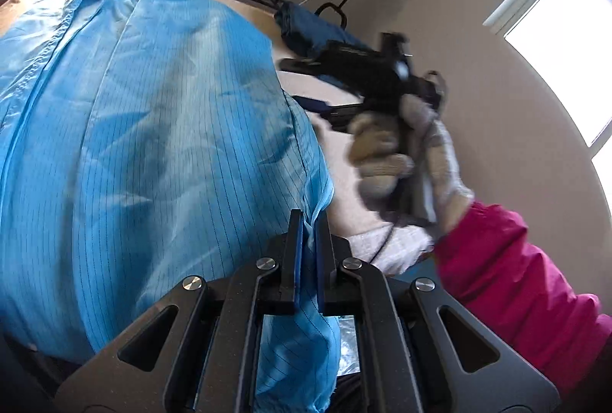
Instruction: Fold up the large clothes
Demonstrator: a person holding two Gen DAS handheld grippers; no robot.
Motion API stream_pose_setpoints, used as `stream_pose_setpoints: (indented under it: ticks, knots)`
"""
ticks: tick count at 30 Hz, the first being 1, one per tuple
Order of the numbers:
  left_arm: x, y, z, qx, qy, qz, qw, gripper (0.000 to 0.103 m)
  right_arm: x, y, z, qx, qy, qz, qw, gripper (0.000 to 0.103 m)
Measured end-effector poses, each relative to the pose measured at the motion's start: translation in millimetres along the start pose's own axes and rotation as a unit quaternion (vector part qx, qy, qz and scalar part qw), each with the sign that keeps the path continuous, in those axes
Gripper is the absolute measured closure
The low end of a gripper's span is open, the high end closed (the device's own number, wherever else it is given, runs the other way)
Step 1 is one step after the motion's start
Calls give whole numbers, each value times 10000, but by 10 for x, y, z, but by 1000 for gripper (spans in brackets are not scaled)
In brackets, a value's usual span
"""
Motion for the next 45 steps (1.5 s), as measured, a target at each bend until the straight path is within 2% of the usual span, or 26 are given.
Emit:
stream_pose_setpoints:
  ticks: [5,6,8,9,15,20,24,30,32,34,35,38,39,40,41,45]
  knots:
    - [25,-80,10,86,-34,50,9999,100,-41,252,-270,-206,88,-24,9997,44]
    - [15,-69,5,96,-35,48,9999,100,-56,292,-333,-186,72,22,9998,48]
    - [37,-121,-35,148,-110,78,9998,100,-65,380,-438,-30,-29,25,10000,82]
    - [23,-131,-60,164,-137,90,9997,100,-64,430,-489,219,-108,7,9997,100]
    - [64,-340,-300,385,-553,260,9974,100,39,525,-966,1334,-965,334,9858,102]
    - [140,-537,-566,593,-951,341,9931,101,132,599,-1524,2011,-1804,695,9603,102]
    - [235,-735,-782,561,-1178,442,9905,101,297,807,-1899,2175,-2366,736,9441,102]
    - [435,-954,-1262,256,-1660,548,9843,102,587,1446,-2235,1971,-2895,325,9361,102]
    - [533,-970,-1420,103,-1815,497,9821,102,693,1603,-2291,1807,-3034,209,9353,101]
    - [608,-955,-1531,41,-1963,423,9796,102,767,1788,-2299,1758,-3065,-290,9350,95]
    - [638,-940,-1563,26,-2028,399,9784,102,761,1807,-2292,1679,-3010,-467,9376,93]
    - [694,-941,-1625,13,-2094,391,9770,102,595,1570,-2274,954,-2700,-690,9556,92]
    - [694,-929,-1641,15,-2092,390,9771,102,540,1477,-2264,820,-2629,-636,9592,92]
    - [705,-928,-1650,5,-2086,391,9772,102,406,1324,-2224,797,-2547,-392,9629,92]
    - [716,-922,-1657,-3,-2073,380,9775,102,291,1228,-2174,911,-2473,-166,9645,91]
    - [731,-905,-1690,16,-2099,335,9772,102,-28,1155,-1937,1390,-2210,193,9651,89]
Point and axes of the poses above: each gripper's, at about its wrist camera, not at the fingertips, and y roughly the way its jaws point, z to its right, x to its underside, the point moved 4 cm from there along y, roughly the way its jaws point, and after that the axes turned 8 degrees about y, right-handed, at the moved point
